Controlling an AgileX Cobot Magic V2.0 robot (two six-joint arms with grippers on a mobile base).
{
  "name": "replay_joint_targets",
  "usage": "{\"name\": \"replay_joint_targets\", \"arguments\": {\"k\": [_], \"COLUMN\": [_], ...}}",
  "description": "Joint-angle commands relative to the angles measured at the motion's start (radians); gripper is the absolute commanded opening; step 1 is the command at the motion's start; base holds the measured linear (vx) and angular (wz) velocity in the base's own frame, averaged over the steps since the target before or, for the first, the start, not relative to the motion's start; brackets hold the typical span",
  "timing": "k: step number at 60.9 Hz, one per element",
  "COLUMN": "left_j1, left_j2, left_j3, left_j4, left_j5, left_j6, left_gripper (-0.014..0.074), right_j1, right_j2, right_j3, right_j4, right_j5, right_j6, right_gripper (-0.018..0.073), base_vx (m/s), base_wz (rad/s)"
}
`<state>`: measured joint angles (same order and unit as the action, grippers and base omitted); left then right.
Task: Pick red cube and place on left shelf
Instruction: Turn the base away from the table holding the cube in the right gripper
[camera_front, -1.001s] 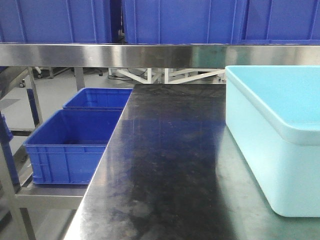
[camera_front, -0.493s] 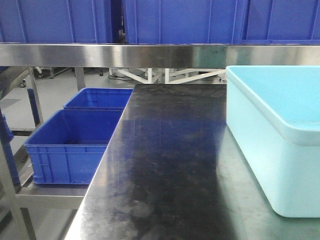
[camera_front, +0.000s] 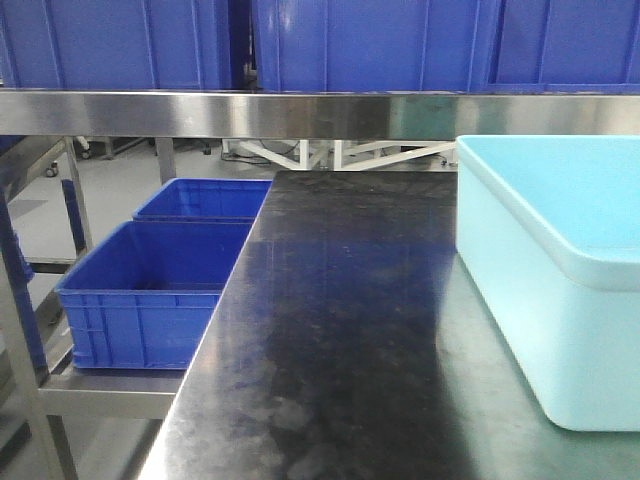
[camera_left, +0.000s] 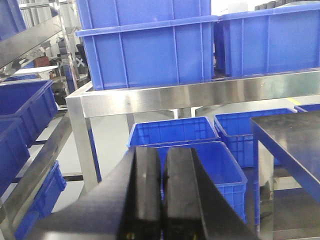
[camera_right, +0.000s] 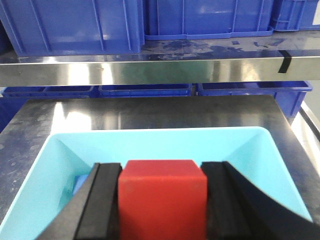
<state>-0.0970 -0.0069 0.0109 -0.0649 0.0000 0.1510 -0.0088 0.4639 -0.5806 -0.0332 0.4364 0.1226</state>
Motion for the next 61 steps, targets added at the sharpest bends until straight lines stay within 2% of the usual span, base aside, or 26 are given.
{"name": "replay_joint_targets", "arguments": {"k": [1,19,61], "left_j1": [-0.006,-0.006,-0.006], "left_j2": [0.008,0.008,0.008], "left_j3": [0.022,0.022,0.022], "left_j4": [-0.002,-0.002,-0.002], "left_j5": [-0.084,-0.084,-0.084], "left_j6": [0.002,0.002,0.002], "left_gripper": [0.0106,0.0106,0.0106], "right_j1": [0.0,0.0,0.0], "right_j2": [0.003,0.003,0.003], "right_j3": [-0.026,-0.026,-0.026], "right_j4": [-0.016,-0.016,-0.016], "right_j5": [-0.088,-0.088,-0.088], "right_j6": [-0.004,-0.004,-0.004], "right_gripper": [0.0066,0.0066,0.0066], "base_vx": [0.0,-0.06,-0.11], "base_wz": [0.0,-0.05,0.36]}}
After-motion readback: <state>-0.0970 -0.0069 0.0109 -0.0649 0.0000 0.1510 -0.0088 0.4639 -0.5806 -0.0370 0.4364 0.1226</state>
